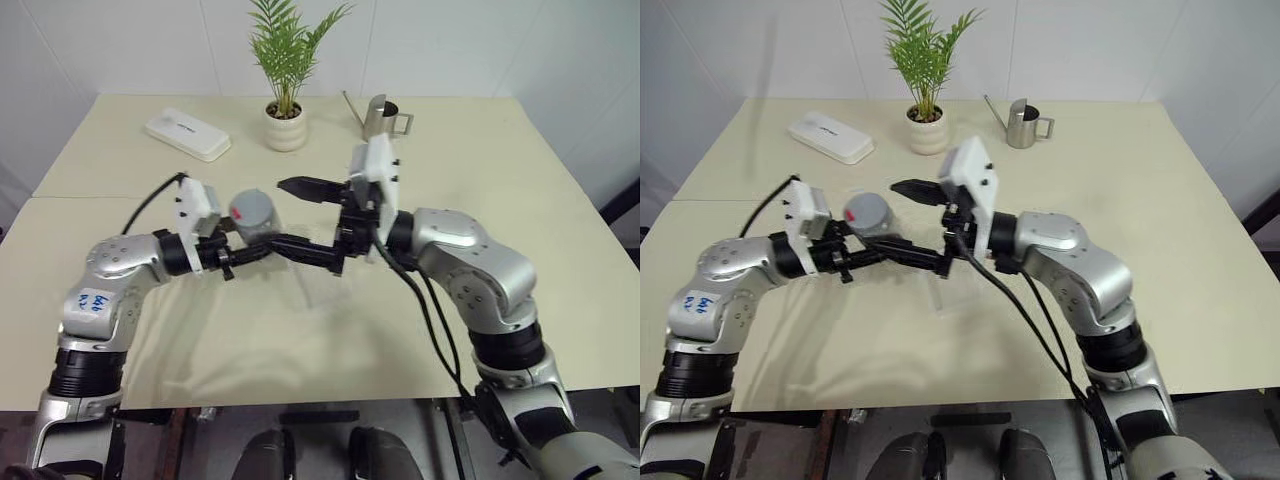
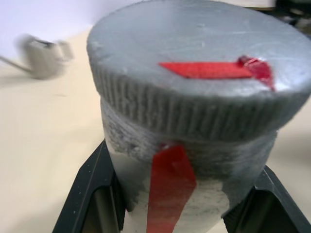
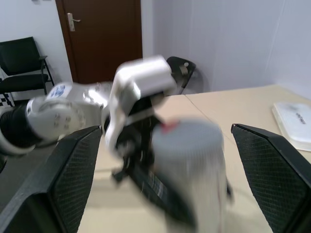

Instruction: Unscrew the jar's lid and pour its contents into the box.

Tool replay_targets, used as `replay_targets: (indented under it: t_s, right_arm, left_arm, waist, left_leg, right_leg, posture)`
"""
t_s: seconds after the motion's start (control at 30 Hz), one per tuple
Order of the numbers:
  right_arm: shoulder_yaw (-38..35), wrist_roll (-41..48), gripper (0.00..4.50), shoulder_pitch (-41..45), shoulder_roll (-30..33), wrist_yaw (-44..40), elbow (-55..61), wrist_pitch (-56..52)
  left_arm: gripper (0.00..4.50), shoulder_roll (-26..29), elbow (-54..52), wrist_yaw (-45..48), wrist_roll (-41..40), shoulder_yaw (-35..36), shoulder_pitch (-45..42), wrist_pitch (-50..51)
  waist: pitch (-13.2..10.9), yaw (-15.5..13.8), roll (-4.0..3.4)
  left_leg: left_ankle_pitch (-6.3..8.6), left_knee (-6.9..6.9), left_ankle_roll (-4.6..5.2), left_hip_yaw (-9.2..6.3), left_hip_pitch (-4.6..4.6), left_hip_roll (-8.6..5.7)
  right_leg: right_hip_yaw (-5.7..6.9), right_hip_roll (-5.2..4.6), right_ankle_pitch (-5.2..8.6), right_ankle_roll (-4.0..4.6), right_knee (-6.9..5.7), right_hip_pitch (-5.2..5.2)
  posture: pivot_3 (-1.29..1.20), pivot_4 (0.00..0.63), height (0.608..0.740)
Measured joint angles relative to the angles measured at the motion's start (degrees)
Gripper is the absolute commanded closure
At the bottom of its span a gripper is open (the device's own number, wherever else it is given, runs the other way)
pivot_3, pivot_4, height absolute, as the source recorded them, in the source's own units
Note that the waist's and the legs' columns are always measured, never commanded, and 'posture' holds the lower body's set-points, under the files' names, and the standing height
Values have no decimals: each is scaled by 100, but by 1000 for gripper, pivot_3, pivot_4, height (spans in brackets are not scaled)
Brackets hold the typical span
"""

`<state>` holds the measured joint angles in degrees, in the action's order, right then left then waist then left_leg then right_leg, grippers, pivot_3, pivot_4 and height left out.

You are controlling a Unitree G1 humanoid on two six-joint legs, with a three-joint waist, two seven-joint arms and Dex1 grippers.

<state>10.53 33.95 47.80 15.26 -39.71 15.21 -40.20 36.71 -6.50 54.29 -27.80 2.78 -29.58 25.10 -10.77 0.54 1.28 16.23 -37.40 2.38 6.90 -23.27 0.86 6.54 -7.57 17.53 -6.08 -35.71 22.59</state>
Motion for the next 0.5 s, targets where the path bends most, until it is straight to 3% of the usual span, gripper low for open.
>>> replay_targets:
  t_s: [0.5]
  right_arm:
    - [257, -376, 0, 92, 4, 111, -217, -271]
  left_arm:
    - [2528, -28, 44, 265, 0, -158, -246, 127]
  waist:
    - [0, 118, 0]
  left_leg:
    - [-2, 0, 1, 4, -2, 4]
  right_leg:
    - [-4, 1, 0, -1, 2, 3]
  posture:
    - [0, 150, 740]
